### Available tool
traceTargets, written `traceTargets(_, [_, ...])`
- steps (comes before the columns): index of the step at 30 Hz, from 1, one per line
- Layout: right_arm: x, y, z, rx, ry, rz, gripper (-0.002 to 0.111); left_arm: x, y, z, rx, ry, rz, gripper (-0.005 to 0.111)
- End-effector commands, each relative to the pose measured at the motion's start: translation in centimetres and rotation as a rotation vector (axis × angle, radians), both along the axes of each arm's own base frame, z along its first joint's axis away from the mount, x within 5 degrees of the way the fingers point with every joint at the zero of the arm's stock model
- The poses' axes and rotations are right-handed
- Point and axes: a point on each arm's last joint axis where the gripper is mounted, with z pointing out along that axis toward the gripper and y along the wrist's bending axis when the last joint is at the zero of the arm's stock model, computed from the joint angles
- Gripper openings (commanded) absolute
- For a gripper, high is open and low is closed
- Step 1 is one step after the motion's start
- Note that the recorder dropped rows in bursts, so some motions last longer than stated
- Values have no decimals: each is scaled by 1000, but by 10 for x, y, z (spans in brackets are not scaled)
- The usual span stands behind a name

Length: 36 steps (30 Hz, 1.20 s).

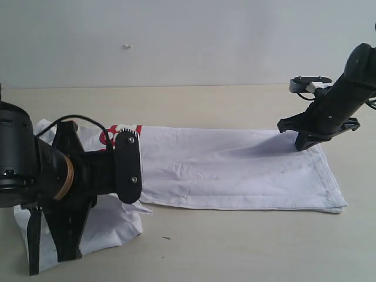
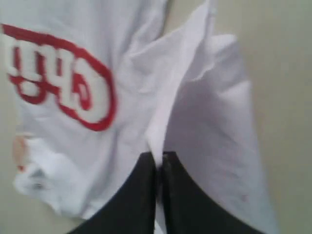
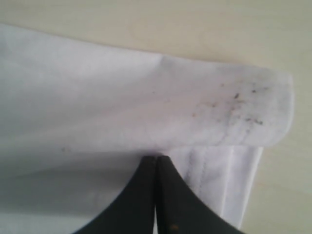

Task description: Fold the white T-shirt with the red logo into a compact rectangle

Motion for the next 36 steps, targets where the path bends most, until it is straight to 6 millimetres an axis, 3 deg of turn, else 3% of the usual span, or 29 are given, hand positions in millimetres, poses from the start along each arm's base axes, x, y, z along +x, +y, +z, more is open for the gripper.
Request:
traceTargets(1, [-1,-2,3,-7,-10,7,0,25,1,7,-8,-175,-113,0])
traceTargets(8, [-1,-2,3,-10,-11,18,0,64,19,-7,-4,-236,-243,5])
traceTargets(12, [0,-2,3,-17,-21,30,0,82,32,-20,-58,-215,-273,37])
traceTargets(15, [0,-2,3,-19,-26,31,0,92,36,-23,-90,-221,-333,51])
traceTargets(20, [0,-3,3,-24,-26,38,0,108,36,-17,-62,-256,-318,52])
traceTargets(25, [0,-3,3,-24,-26,40,0,123,40,-1,24,-326,-277,41])
traceTargets(32, [0,-3,5,-25,-30,40,0,124,23,9,-183,-337,-337,42])
traceTargets(36, [-1,-2,5,-22,-23,42,0,124,18,3,-232,-312,-345,42])
